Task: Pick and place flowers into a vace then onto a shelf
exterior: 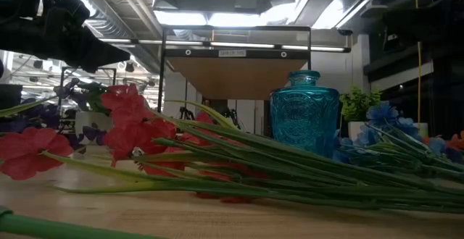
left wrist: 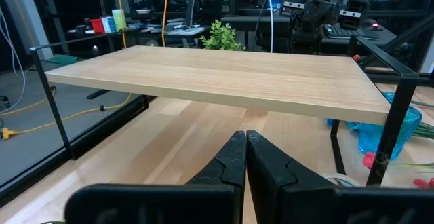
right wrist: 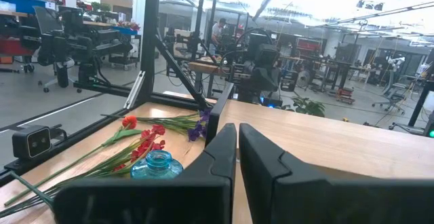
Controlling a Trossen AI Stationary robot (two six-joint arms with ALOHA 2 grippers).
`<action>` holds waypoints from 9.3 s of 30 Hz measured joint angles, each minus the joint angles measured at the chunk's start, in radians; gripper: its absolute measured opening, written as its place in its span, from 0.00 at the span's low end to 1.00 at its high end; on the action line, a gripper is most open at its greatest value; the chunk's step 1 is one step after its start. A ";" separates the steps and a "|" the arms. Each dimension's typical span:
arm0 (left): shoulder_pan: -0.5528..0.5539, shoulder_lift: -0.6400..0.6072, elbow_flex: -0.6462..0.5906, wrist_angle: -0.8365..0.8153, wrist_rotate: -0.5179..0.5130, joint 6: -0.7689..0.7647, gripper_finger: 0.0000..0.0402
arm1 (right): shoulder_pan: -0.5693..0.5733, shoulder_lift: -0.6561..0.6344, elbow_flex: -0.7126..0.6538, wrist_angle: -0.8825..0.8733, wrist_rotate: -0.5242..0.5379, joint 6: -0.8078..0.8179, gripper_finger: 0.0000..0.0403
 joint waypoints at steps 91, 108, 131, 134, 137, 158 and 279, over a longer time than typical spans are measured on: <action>0.001 0.041 0.006 0.034 -0.005 0.017 0.01 | 0.000 0.100 0.095 -0.003 0.228 0.134 0.01; 0.120 0.328 0.149 0.101 0.080 0.035 0.00 | -0.120 0.354 0.191 0.025 0.307 0.183 0.02; 0.122 0.395 0.202 0.094 0.293 -0.021 0.00 | 0.047 0.646 0.385 -0.036 0.337 0.185 0.00; 0.079 0.396 0.220 0.051 0.336 -0.012 0.00 | 0.093 0.686 0.443 -0.083 0.363 0.186 0.01; 0.011 0.397 0.222 0.029 0.267 -0.010 0.01 | 0.137 0.731 0.493 -0.129 0.387 0.191 0.00; -0.606 0.717 0.367 0.114 -0.395 -0.085 0.01 | 0.417 0.939 0.594 -0.240 0.580 0.378 0.00; -0.695 1.071 0.555 0.106 -0.394 -0.184 0.01 | 0.651 1.623 1.083 -0.650 0.432 0.713 0.38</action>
